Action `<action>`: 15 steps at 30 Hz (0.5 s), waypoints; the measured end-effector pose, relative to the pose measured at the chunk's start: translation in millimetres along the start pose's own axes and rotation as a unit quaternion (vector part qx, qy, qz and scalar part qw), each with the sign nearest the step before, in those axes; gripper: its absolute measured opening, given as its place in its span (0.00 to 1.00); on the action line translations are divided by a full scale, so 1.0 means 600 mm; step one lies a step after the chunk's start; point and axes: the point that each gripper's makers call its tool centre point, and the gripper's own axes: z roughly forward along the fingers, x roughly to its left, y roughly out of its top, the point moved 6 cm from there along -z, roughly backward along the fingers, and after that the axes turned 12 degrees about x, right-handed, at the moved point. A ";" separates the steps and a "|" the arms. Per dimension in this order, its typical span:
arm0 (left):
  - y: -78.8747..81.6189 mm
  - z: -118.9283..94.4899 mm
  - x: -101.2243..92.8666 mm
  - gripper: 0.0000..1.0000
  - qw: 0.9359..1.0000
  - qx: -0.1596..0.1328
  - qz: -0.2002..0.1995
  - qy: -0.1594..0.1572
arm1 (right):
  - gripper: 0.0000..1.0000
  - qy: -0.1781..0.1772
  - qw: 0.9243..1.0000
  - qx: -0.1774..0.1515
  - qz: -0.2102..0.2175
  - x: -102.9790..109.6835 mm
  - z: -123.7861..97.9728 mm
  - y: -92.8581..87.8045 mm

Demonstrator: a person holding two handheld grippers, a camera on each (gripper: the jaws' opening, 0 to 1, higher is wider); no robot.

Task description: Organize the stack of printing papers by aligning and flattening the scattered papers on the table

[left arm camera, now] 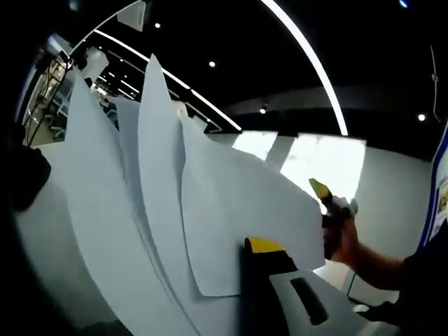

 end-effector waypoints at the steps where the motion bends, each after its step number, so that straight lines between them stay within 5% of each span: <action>1: 0.000 0.000 0.000 0.10 1.000 0.000 0.001 0.000 | 0.32 -0.002 1.000 -0.002 0.001 -0.001 -0.001 0.004; 15: -0.001 0.001 -0.003 0.10 1.000 0.000 0.004 0.004 | 0.29 -0.028 0.997 0.032 -0.060 -0.007 0.008 0.007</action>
